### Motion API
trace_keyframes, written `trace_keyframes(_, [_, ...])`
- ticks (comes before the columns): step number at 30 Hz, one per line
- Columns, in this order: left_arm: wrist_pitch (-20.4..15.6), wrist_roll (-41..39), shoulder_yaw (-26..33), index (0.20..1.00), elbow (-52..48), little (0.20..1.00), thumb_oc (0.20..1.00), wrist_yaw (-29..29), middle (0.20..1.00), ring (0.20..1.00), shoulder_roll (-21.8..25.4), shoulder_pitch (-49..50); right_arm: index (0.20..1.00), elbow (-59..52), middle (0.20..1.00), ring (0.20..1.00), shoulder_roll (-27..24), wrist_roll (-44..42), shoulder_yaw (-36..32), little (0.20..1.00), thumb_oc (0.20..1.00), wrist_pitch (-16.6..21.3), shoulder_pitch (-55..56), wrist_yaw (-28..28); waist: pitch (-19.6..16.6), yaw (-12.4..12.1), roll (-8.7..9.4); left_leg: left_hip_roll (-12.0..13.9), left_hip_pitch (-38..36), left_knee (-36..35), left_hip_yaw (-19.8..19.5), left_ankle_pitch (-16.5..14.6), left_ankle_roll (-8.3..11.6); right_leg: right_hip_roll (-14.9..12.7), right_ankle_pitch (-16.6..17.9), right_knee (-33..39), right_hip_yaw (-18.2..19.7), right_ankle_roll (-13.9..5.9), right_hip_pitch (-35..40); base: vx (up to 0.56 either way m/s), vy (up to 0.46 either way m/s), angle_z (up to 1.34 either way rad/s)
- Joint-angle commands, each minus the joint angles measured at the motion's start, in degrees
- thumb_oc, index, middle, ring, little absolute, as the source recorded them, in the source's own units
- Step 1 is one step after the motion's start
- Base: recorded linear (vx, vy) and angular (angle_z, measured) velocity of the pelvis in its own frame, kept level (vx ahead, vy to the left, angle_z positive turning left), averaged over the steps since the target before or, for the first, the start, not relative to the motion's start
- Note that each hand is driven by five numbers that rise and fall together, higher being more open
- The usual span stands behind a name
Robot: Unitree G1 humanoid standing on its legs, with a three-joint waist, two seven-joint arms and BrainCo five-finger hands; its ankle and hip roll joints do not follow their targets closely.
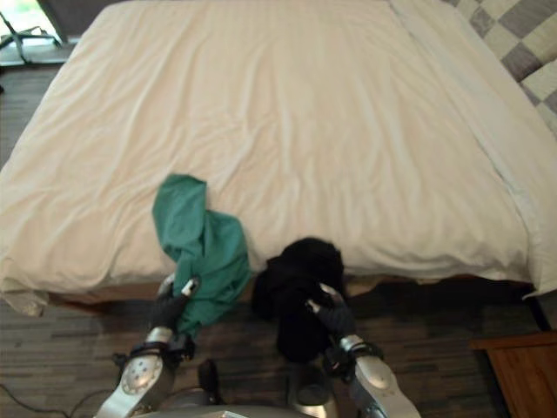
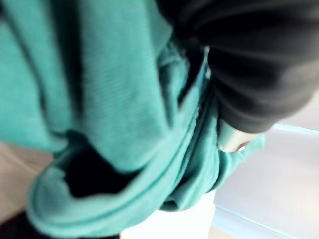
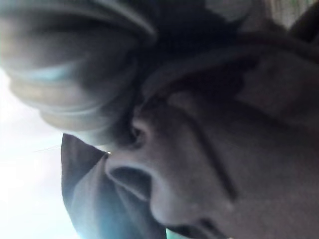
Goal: Tidy up the quilt and then pick up the clothes from the bed and put them into the laundry hamper.
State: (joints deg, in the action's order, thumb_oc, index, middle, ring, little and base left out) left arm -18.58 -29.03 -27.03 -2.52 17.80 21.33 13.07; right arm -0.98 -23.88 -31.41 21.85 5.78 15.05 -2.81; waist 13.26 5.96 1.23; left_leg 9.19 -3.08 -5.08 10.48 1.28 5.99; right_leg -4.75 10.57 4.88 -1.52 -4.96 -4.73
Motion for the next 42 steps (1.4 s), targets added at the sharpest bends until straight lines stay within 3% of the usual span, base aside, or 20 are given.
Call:
trace_keyframes(1, [-5.9, -1.6, 3.6, 0.200, -1.7, 0.200, 0.200, 5.3, 0.200, 0.200, 2.3, -3.2, 0.200, -2.6, 0.200, 0.200, -0.5, 2.4, 0.5, 0.200, 0.200, 6.4, -4.0, -1.0, -2.2, -0.2, 2.17, -1.4, -1.6, 4.1, 0.8, -3.2, -1.94, -2.0, -9.2, -2.0, -1.1, -3.94, 7.1, -0.01, -0.077, -0.05])
trace_keyframes(6, [-4.3, -4.0, 5.5, 0.200, -1.2, 0.200, 0.200, 14.6, 0.200, 0.200, 2.1, -1.4, 0.200, 0.0, 0.200, 0.200, -4.4, 5.2, 4.7, 0.200, 0.200, 4.3, -7.7, 9.8, -0.2, -4.3, 2.07, -0.8, 4.3, 16.7, -5.2, -6.5, -2.48, -1.4, -13.2, -8.1, -3.0, -0.76, 7.1, 0.02, -0.105, -0.06])
trace_keyframes(8, [-4.9, -4.4, 5.9, 0.200, 0.8, 0.200, 0.200, 18.3, 0.200, 0.200, 1.2, -1.1, 0.200, 0.9, 0.200, 0.200, -5.0, 5.8, 5.9, 0.200, 0.200, 2.9, -8.8, 14.4, 0.6, -6.0, 1.34, -0.2, 6.0, 15.8, -6.4, -5.1, -2.53, -1.2, -14.2, -9.4, -6.0, 0.04, 6.8, -0.18, 0.031, 0.53])
trace_keyframes(9, [-6.6, -3.4, 6.2, 0.200, 2.8, 0.200, 0.200, 18.9, 0.200, 0.200, 0.4, -1.1, 0.200, 1.5, 0.200, 0.200, -4.8, 7.7, 6.7, 0.200, 0.200, 3.7, -8.8, 15.6, 1.2, -7.8, 0.21, 0.9, 7.0, 12.7, -6.4, -1.7, -1.76, -1.9, -14.7, -10.1, -11.9, -0.12, 6.4, -0.31, 0.085, 0.54])
trace_keyframes(10, [-7.2, -3.1, 6.3, 0.200, 3.3, 0.200, 0.200, 18.8, 0.200, 0.200, 0.1, -1.0, 0.200, 1.4, 0.200, 0.200, -4.7, 8.3, 7.1, 0.200, 0.200, 4.0, -8.4, 15.6, 1.4, -8.3, -0.23, 1.1, 7.2, 11.4, -5.9, -0.5, -1.44, -2.3, -14.9, -10.2, -14.2, -0.31, 6.7, -0.43, 0.097, 1.04])
trace_keyframes(12, [-7.5, -3.1, 8.2, 0.200, 2.8, 0.200, 0.200, 13.2, 0.200, 0.200, 0.3, 0.4, 0.200, -0.4, 0.200, 0.200, -4.5, 8.5, 6.6, 0.200, 0.200, 5.8, -5.6, 12.7, 1.5, -11.0, -1.14, 1.4, 8.5, 11.2, -1.7, 1.5, 0.00, -5.5, -13.3, -8.9, -24.4, -2.09, 9.2, -0.37, 0.055, 2.36])
trace_keyframes(15, [-6.9, -4.5, 11.0, 0.200, 1.2, 0.200, 0.200, 9.2, 0.200, 0.200, 1.4, 1.8, 0.200, -1.7, 0.200, 0.200, -4.9, 7.9, 6.9, 0.200, 0.200, 5.7, -5.3, 11.7, 0.3, -13.3, -0.71, 1.3, 7.8, 17.2, 1.7, -2.8, 0.21, -8.9, -12.2, -9.0, -30.5, -3.71, 11.0, -0.29, 0.066, 3.38])
trace_keyframes(17, [-6.0, -5.0, 12.1, 0.200, 1.2, 0.200, 0.200, 7.3, 0.200, 0.200, 1.2, 1.8, 0.200, -0.8, 0.200, 0.200, -4.4, 9.0, 7.9, 0.200, 0.200, 4.9, -6.9, 10.4, -0.6, -14.4, -0.30, 2.5, 7.4, 19.8, 3.6, -3.2, 0.01, -9.9, -11.2, -8.3, -33.7, -3.90, 11.8, -0.28, 0.177, 2.49])
trace_keyframes(19, [-4.8, -4.4, 12.8, 0.200, 2.2, 0.200, 0.200, 5.3, 0.200, 0.200, 1.2, 1.1, 0.200, 1.4, 0.200, 0.200, -3.6, 7.6, 8.9, 0.200, 0.200, 4.9, -8.7, 7.4, -1.8, -15.4, -0.42, 4.3, 6.3, 20.5, 5.5, -1.1, 0.55, -10.0, -9.8, -6.9, -36.6, -3.55, 12.6, -0.18, 0.209, 2.23])
trace_keyframes(20, [-2.8, -3.9, 13.1, 0.200, 2.7, 0.200, 0.200, 2.7, 0.200, 0.200, 1.4, 0.1, 0.200, 3.2, 0.200, 0.200, -3.2, 5.8, 8.3, 0.200, 0.200, 5.2, -9.7, 5.1, -2.3, -15.4, -0.62, 5.8, 5.4, 19.8, 7.8, -0.1, 1.21, -10.4, -8.6, -6.9, -38.9, -3.44, 13.2, -0.06, 0.257, 2.45])
trace_keyframes(21, [-1.1, -3.8, 12.9, 0.200, 2.4, 0.200, 0.200, 1.9, 0.200, 0.200, 2.0, -0.5, 0.200, 4.5, 0.200, 0.200, -2.6, 4.5, 7.9, 0.200, 0.200, 5.0, -10.1, 3.6, -2.4, -14.6, -0.80, 6.0, 2.9, 15.7, 11.0, -1.7, 0.70, -11.8, -7.4, -7.6, -40.8, -4.39, 12.7, -0.05, 0.281, 2.74])
trace_keyframes(23, [0.1, -3.6, 12.4, 0.200, 3.2, 0.200, 0.200, 2.3, 0.200, 0.200, 2.1, -0.7, 0.200, 5.6, 0.200, 0.200, -1.8, 3.1, 7.9, 0.200, 0.200, 3.9, -10.3, 2.0, -2.3, -14.5, -0.85, 5.0, 1.6, 12.8, 11.2, -1.9, 0.57, -13.0, -5.9, -7.8, -40.8, -5.17, 12.7, -0.08, 0.339, 2.04])
trace_keyframes(24, [-1.6, -3.6, 11.9, 0.200, 6.8, 0.200, 0.200, -0.1, 0.200, 0.200, 1.6, -1.7, 0.200, 9.2, 0.200, 0.200, 0.6, 1.4, 9.1, 0.200, 0.200, 5.5, -11.2, 2.3, -2.0, -15.4, -1.24, 2.5, 2.3, 10.3, 7.6, -1.6, 0.59, -13.5, -4.6, -7.7, -39.9, -6.19, 12.9, -0.09, 0.342, 1.00])
trace_keyframes(25, [-1.9, -3.6, 11.9, 0.200, 7.1, 0.200, 0.200, -0.5, 0.200, 0.200, 1.6, -1.7, 0.200, 9.8, 0.200, 0.200, 1.0, 1.7, 9.2, 0.200, 0.200, 5.7, -11.3, 2.8, -1.9, -15.4, -1.14, 2.1, 2.2, 9.7, 7.3, -1.4, 0.46, -13.6, -4.6, -7.8, -39.8, -6.36, 12.9, -0.07, 0.260, 0.93])
trace_keyframes(26, [-2.1, -3.0, 11.5, 0.200, 7.4, 0.200, 0.200, -1.4, 0.200, 0.200, 1.8, -1.8, 0.200, 9.6, 0.200, 0.200, 1.6, 2.5, 9.2, 0.200, 0.200, 6.0, -11.1, 2.6, -1.6, -14.9, -1.13, 0.7, 1.9, 8.4, 5.2, -1.7, -0.03, -13.6, -4.6, -7.5, -36.8, -6.50, 12.3, -0.06, 0.143, 0.74])
trace_keyframes(27, [-2.1, -3.4, 10.1, 0.200, 8.1, 0.200, 0.200, -3.5, 0.200, 0.200, 2.7, -2.5, 0.200, 7.9, 0.200, 0.200, 1.7, 3.2, 9.4, 0.200, 0.200, 6.6, -9.4, 0.7, -1.4, -13.0, -1.11, -1.6, 2.3, 6.6, 1.3, -1.2, -1.60, -12.3, -5.7, -8.2, -30.2, -5.44, 9.8, -0.05, 0.155, 0.73])
trace_keyframes(29, [-3.5, -4.4, 8.0, 0.200, 9.2, 0.200, 0.200, -5.8, 0.200, 0.200, 3.5, -2.8, 0.200, 7.1, 0.200, 0.200, 0.8, 4.1, 9.0, 0.200, 0.200, 8.5, -6.2, -0.5, -2.0, -9.8, -0.94, -4.1, 2.4, 3.7, -3.8, -1.0, -3.14, -7.7, -9.7, -10.0, -19.9, -4.96, 6.6, -0.04, 0.118, 1.43])
trace_keyframes(32, [-7.7, -2.2, 5.9, 0.200, 8.5, 0.200, 0.200, -5.6, 0.200, 0.200, 3.6, -1.6, 0.200, 7.1, 0.200, 0.200, -0.6, 4.7, 7.0, 0.200, 0.200, 11.7, -3.6, 1.6, -2.5, -8.5, -0.20, -5.4, 1.9, 1.0, -5.6, -0.6, -3.75, -3.6, -11.2, -8.2, -15.5, -4.00, 6.6, -0.03, -0.004, 1.30])
trace_keyframes(34, [-6.4, -0.8, 4.3, 0.200, 5.9, 0.200, 0.200, -3.3, 0.200, 0.200, 4.2, -1.6, 0.200, 6.7, 0.200, 0.200, -2.4, 3.8, 4.9, 0.200, 0.200, 12.9, -2.2, 2.1, -3.1, -7.5, 0.60, -7.1, 2.4, 0.9, -8.2, -0.7, -4.23, -1.3, -10.5, -4.8, -11.4, -3.29, 6.7, 0.04, -0.082, 0.31])
trace_keyframes(42, [-1.4, -0.5, 4.9, 0.200, 4.8, 0.200, 0.200, -1.6, 0.200, 0.200, 3.2, -2.7, 0.200, 6.5, 0.200, 0.200, -3.2, 3.8, 4.4, 0.200, 0.200, 10.8, -5.0, 1.5, -5.1, -7.6, 0.72, -6.4, 2.3, 0.8, -4.9, -0.4, -2.89, 0.5, -9.9, 0.1, -13.1, -2.25, 9.5, 0.05, 0.021, 0.18])
